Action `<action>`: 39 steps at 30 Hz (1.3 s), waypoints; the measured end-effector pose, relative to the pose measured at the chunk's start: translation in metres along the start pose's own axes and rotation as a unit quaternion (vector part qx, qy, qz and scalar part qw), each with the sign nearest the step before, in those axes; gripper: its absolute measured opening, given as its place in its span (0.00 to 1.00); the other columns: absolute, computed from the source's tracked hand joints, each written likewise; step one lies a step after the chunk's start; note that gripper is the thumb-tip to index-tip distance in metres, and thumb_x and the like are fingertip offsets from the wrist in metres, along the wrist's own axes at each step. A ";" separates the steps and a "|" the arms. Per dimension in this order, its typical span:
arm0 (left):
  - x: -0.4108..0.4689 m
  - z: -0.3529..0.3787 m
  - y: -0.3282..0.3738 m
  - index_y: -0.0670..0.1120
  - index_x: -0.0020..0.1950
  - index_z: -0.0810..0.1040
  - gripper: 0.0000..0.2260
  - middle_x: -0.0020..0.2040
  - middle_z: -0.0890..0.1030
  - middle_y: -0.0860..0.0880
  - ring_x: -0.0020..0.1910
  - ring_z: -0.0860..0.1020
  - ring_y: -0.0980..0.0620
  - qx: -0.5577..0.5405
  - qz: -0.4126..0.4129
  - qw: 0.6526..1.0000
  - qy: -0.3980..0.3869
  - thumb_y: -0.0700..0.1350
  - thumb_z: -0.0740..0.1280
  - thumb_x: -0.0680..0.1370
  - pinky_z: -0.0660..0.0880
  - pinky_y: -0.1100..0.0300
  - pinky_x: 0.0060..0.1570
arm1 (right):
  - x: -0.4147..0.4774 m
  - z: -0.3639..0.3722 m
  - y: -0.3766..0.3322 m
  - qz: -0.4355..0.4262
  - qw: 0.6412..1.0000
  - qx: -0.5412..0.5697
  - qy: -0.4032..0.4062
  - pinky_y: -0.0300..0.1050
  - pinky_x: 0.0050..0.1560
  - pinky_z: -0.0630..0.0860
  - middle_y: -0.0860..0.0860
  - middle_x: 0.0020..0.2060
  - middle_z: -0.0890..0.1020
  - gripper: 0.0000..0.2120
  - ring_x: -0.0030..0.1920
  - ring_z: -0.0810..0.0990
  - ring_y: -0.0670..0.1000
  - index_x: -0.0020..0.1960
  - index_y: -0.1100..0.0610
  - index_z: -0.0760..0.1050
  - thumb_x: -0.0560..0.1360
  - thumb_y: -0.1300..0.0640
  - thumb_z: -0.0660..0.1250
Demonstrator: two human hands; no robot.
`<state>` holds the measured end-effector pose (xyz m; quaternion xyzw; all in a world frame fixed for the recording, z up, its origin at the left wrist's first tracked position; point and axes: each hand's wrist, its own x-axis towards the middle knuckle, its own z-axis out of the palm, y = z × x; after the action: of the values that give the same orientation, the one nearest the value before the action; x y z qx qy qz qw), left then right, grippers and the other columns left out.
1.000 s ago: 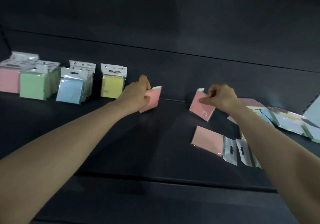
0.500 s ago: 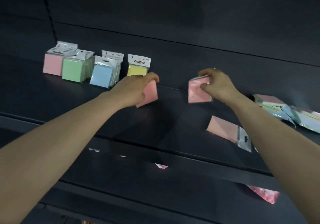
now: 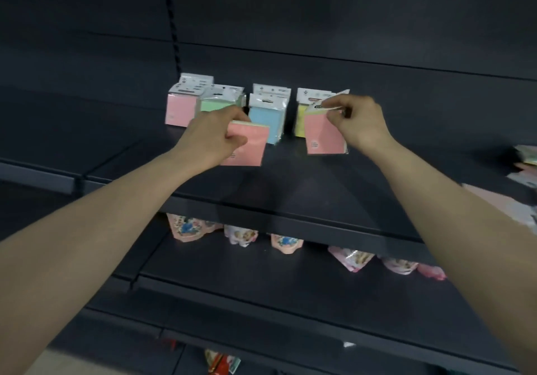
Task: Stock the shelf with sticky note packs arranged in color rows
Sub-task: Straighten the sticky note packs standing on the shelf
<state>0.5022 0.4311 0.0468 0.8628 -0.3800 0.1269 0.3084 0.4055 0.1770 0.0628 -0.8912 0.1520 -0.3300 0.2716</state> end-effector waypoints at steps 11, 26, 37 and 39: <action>-0.006 -0.075 -0.150 0.50 0.60 0.66 0.13 0.57 0.79 0.45 0.43 0.77 0.48 0.021 -0.044 0.998 -0.037 0.41 0.62 0.77 0.70 0.57 0.38 | 0.026 0.113 -0.110 -0.063 0.997 0.027 -0.029 0.47 0.54 0.77 0.44 0.56 0.79 0.15 0.45 0.79 0.50 0.56 0.46 0.79 0.75 0.62 0.64; 0.051 -0.111 -0.266 0.48 0.65 0.64 0.15 0.44 0.78 0.43 0.40 0.76 0.43 0.054 -0.049 0.997 -0.031 0.39 0.59 0.79 0.74 0.51 0.40 | 0.130 0.253 -0.176 -0.166 0.973 -0.055 -0.149 0.45 0.60 0.71 0.44 0.48 0.76 0.15 0.57 0.76 0.52 0.57 0.46 0.81 0.73 0.60 0.70; 0.085 -0.113 -0.290 0.47 0.70 0.64 0.19 0.57 0.72 0.46 0.54 0.73 0.45 0.043 0.004 0.995 -0.085 0.38 0.59 0.80 0.71 0.51 0.55 | 0.139 0.282 -0.168 -0.213 0.926 -0.296 -0.095 0.43 0.48 0.65 0.51 0.53 0.78 0.16 0.59 0.68 0.55 0.63 0.48 0.78 0.77 0.58 0.65; 0.089 -0.111 -0.293 0.49 0.70 0.64 0.20 0.55 0.70 0.47 0.53 0.72 0.46 0.030 0.011 0.996 -0.087 0.38 0.60 0.79 0.70 0.54 0.53 | 0.139 0.285 -0.170 -0.225 0.919 -0.310 -0.088 0.45 0.47 0.63 0.51 0.52 0.77 0.15 0.59 0.68 0.56 0.62 0.49 0.79 0.76 0.59 0.66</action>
<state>0.7789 0.6023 0.0458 0.8753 -0.4108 0.0664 0.2466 0.7148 0.3607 0.0520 -0.9668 0.0178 -0.2393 -0.0880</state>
